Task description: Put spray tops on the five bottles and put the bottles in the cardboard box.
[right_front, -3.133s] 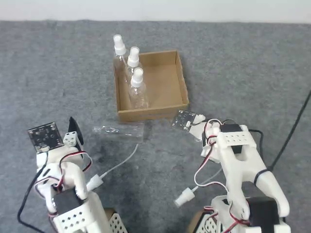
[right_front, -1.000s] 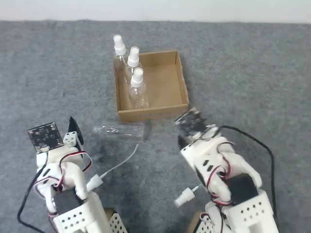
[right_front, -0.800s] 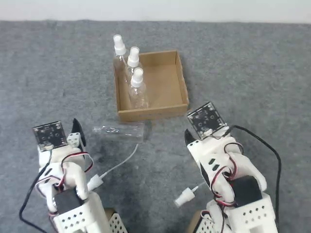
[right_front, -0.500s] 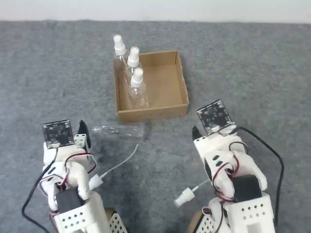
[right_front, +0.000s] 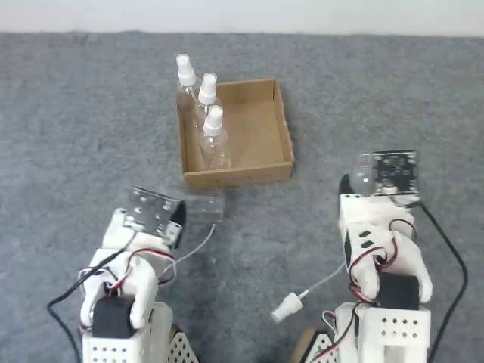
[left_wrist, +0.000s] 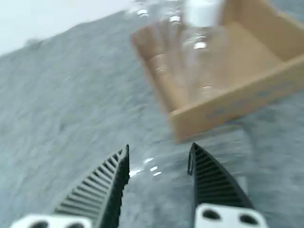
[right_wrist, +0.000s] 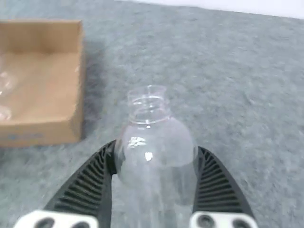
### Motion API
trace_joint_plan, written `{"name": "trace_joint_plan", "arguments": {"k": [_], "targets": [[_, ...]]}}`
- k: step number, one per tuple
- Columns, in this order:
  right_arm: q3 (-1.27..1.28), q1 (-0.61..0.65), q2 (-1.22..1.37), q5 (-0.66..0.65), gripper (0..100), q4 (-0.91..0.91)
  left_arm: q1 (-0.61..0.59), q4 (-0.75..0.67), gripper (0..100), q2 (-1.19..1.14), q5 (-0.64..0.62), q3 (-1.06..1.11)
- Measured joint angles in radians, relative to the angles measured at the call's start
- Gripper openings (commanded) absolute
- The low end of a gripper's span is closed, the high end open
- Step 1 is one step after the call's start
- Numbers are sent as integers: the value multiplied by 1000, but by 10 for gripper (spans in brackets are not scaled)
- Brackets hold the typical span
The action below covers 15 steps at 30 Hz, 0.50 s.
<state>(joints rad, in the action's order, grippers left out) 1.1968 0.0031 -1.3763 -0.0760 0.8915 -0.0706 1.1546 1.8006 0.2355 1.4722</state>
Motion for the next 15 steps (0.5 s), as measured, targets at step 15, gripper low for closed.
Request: {"name": "trace_joint_plan", "arguments": {"k": [15], "targets": [[0, -127, 0, 52, 93, -37, 542, 69, 246, 0, 23, -52]]}}
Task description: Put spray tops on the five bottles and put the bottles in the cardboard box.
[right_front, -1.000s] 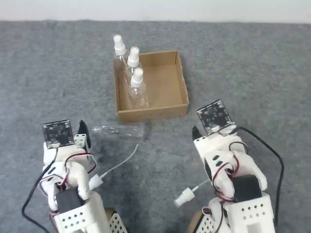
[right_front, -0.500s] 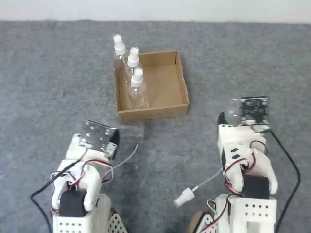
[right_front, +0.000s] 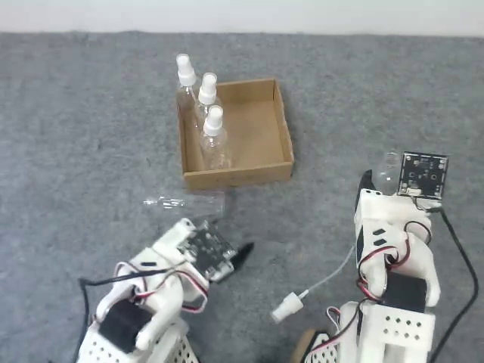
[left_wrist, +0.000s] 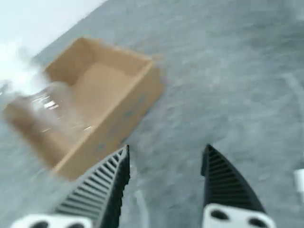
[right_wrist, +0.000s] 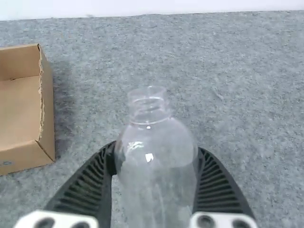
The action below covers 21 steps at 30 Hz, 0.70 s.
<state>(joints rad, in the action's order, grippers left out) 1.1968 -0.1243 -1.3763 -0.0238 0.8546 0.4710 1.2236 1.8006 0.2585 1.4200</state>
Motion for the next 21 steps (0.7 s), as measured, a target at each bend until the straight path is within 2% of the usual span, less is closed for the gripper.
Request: {"name": "trace_joint_plan", "arguments": {"k": [5, 12, 18, 21], "targets": [[0, -2, 0, 0, 93, 0, 173, -12, 246, 0, -54, 61], [0, -2, 0, 0, 93, 0, 302, -28, 246, 0, -117, 66], [0, -2, 0, 0, 93, 0, 354, -57, 247, -11, -137, 91], [0, -2, 0, 0, 93, 0, 364, -92, 247, -110, -141, 89]]}}
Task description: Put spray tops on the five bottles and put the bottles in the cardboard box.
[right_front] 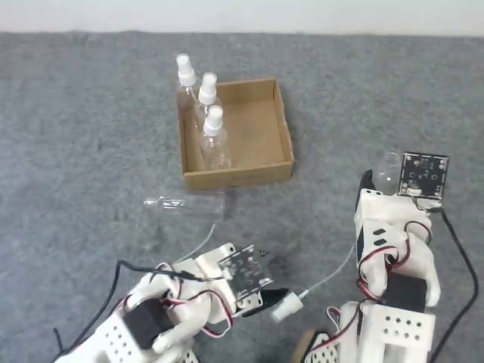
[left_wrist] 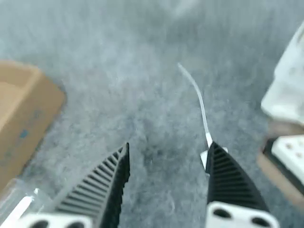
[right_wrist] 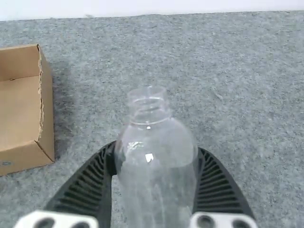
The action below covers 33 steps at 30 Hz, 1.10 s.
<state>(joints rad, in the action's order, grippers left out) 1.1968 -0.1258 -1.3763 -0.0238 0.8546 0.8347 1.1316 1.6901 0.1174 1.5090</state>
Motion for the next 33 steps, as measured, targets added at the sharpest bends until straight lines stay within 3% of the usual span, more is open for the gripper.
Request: {"name": "trace_joint_plan", "arguments": {"k": [17, 24, 33], "targets": [[0, 0, 0, 0, 93, 0, 143, -253, 247, -736, -109, -140], [0, 0, 0, 0, 93, 0, 143, -261, 235, -1040, -114, -287], [0, -40, 0, 0, 93, 0, 143, -212, 107, -1447, -166, -526]]}}
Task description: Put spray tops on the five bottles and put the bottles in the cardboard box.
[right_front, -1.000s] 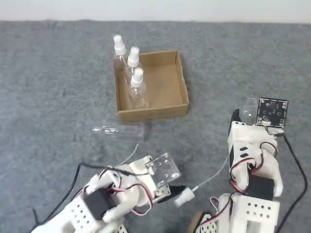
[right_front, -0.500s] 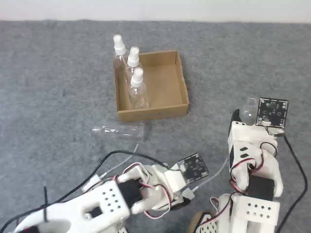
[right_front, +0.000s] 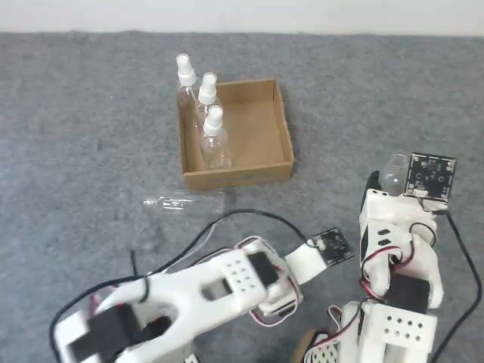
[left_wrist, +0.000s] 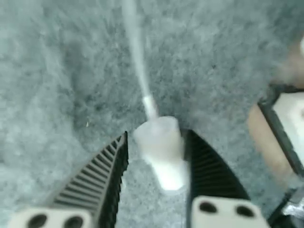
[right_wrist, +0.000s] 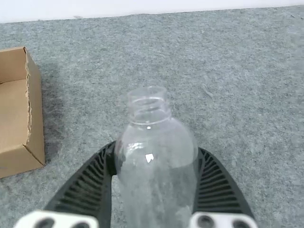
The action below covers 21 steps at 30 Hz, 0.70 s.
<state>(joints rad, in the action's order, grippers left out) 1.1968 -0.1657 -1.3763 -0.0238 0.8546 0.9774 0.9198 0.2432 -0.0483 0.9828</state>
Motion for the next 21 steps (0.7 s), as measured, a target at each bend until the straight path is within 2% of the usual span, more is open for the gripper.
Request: {"name": "trace_joint_plan", "arguments": {"k": [4, 12, 21], "targets": [[0, 0, 0, 0, 93, 0, 0, 31, 66, -94, -2, -74], [0, 0, 0, 0, 93, 0, 2, 46, 13, -103, -2, -91], [0, 0, 0, 0, 93, 0, 2, 49, 12, -103, -2, -91]]}}
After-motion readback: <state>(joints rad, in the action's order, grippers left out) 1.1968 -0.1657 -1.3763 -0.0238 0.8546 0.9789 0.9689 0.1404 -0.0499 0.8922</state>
